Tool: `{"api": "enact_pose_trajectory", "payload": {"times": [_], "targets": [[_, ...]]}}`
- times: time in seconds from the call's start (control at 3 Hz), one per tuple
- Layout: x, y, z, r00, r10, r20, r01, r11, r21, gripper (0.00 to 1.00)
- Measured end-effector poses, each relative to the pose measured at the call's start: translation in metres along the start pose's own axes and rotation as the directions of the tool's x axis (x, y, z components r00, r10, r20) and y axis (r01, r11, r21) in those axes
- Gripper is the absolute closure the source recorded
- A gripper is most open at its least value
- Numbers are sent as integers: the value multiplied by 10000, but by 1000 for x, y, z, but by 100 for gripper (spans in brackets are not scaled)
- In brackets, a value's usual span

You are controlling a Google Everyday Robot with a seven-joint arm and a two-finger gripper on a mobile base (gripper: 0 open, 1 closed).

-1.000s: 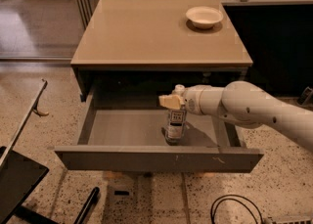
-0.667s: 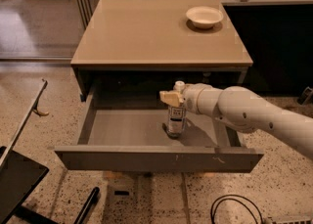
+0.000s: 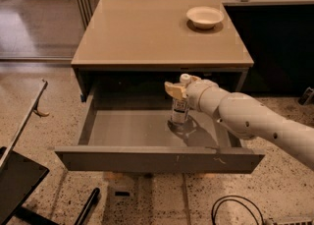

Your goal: Place blue plastic bottle into top drawer

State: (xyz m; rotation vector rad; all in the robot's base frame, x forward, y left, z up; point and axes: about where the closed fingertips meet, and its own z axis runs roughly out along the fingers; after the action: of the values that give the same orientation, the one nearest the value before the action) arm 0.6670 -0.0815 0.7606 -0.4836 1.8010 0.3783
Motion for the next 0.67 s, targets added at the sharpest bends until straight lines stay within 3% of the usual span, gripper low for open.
{"api": "enact_pose_trajectory", "payload": {"times": [0.67], "targets": [[-2,7,12,9988,-382,294,386,9992,-135,100]]}}
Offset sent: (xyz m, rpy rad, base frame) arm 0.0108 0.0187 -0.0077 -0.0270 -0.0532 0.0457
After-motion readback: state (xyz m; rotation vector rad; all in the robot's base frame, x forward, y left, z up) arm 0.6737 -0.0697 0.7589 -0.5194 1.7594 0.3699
